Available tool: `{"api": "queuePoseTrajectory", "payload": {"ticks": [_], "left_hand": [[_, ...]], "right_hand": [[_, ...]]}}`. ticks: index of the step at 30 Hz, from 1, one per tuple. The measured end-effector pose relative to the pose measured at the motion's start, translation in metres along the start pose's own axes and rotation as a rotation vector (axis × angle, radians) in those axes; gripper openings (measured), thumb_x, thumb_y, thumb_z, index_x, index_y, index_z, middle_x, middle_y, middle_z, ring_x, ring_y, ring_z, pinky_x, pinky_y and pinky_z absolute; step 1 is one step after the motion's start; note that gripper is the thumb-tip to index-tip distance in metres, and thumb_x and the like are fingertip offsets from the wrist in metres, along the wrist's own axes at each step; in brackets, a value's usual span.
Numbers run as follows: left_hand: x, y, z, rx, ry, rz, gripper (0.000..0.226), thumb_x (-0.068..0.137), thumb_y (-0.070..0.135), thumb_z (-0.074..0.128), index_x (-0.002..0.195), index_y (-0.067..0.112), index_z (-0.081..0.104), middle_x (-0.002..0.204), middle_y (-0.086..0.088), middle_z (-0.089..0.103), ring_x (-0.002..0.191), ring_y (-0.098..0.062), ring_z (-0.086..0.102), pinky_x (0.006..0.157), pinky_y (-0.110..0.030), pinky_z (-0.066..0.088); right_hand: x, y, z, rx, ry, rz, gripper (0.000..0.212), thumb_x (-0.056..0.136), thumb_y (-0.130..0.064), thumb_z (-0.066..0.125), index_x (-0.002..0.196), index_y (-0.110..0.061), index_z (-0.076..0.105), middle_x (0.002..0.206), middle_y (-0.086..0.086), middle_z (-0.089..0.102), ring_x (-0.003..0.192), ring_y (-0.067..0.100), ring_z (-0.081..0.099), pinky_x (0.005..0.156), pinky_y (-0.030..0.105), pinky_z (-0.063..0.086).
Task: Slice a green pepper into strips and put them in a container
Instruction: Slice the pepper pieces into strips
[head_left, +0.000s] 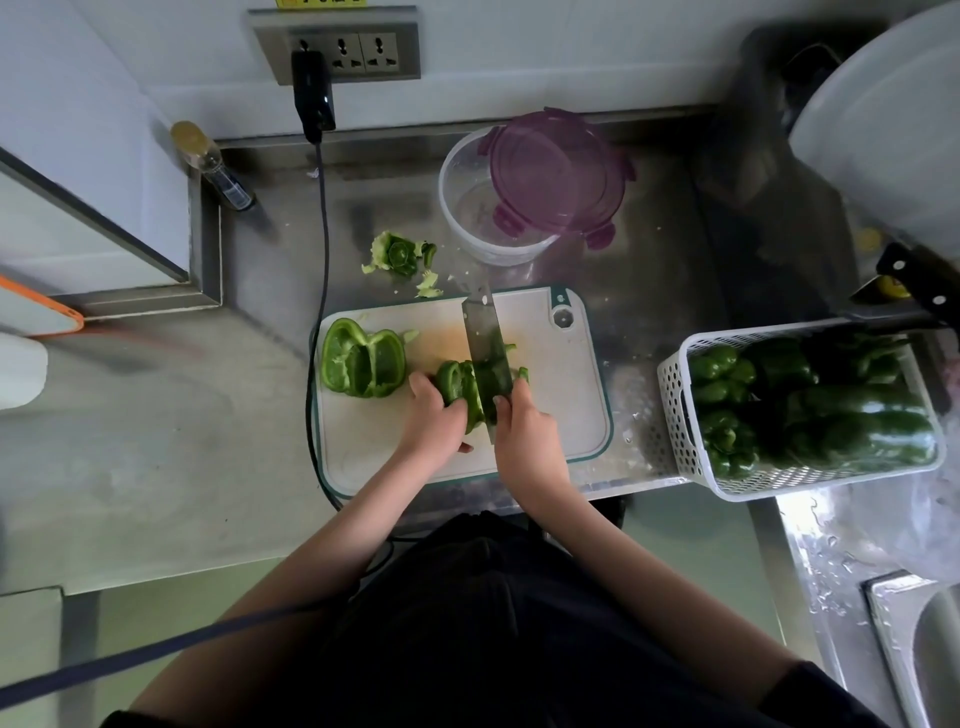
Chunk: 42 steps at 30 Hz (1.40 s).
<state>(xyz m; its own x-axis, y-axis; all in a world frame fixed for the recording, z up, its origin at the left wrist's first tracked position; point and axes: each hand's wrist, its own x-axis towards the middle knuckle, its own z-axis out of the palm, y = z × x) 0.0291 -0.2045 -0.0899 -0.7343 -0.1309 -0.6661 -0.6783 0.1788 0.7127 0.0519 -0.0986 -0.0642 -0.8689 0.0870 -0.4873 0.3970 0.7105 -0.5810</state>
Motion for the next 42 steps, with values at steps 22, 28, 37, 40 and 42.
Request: {"api": "queuePoseTrajectory", "payload": {"ticks": [22,28,37,40,42], "left_hand": [[-0.009,0.008,0.011,0.087,0.125,-0.019,0.016,0.091,-0.001,0.032,0.103,0.010,0.031,0.084,0.000,0.043,0.078,-0.019,0.046,0.071,-0.032,0.036],[-0.008,0.008,0.011,0.093,0.113,-0.037,0.016,0.091,0.000,0.033,0.104,0.010,0.032,0.092,-0.006,0.046,0.083,-0.023,0.049,0.073,-0.033,0.037],[-0.006,0.005,0.009,0.137,0.098,-0.027,0.014,0.091,0.001,0.033,0.102,0.009,0.033,0.082,-0.002,0.043,0.078,-0.023,0.049,0.070,-0.036,0.040],[-0.007,0.005,0.009,0.134,0.093,-0.016,0.017,0.091,-0.001,0.032,0.106,0.007,0.033,0.083,-0.002,0.042,0.079,-0.023,0.048,0.073,-0.039,0.043],[-0.008,0.004,0.008,0.123,0.085,-0.015,0.020,0.091,-0.001,0.031,0.110,0.006,0.033,0.087,-0.004,0.043,0.083,-0.024,0.049,0.079,-0.043,0.046]], "right_hand": [[-0.009,-0.005,0.024,-0.179,-0.006,-0.015,0.015,0.094,-0.002,0.031,0.101,-0.015,0.028,0.078,0.014,0.059,0.074,0.035,0.058,0.057,0.039,0.041],[-0.008,-0.006,0.025,-0.199,-0.022,-0.017,0.021,0.092,0.001,0.030,0.095,-0.018,0.022,0.077,0.012,0.055,0.073,0.034,0.055,0.058,0.039,0.039],[0.002,-0.013,0.025,-0.224,-0.050,-0.014,0.017,0.096,-0.004,0.037,0.111,-0.009,0.032,0.090,0.017,0.063,0.080,0.035,0.061,0.059,0.038,0.040],[0.004,-0.012,0.022,-0.226,-0.035,-0.009,0.023,0.092,0.003,0.036,0.112,-0.008,0.034,0.087,0.016,0.062,0.077,0.034,0.060,0.057,0.039,0.043],[0.005,-0.010,0.021,-0.233,-0.023,-0.016,0.025,0.091,0.005,0.036,0.113,-0.008,0.035,0.086,0.015,0.062,0.076,0.033,0.060,0.057,0.038,0.043]]}}
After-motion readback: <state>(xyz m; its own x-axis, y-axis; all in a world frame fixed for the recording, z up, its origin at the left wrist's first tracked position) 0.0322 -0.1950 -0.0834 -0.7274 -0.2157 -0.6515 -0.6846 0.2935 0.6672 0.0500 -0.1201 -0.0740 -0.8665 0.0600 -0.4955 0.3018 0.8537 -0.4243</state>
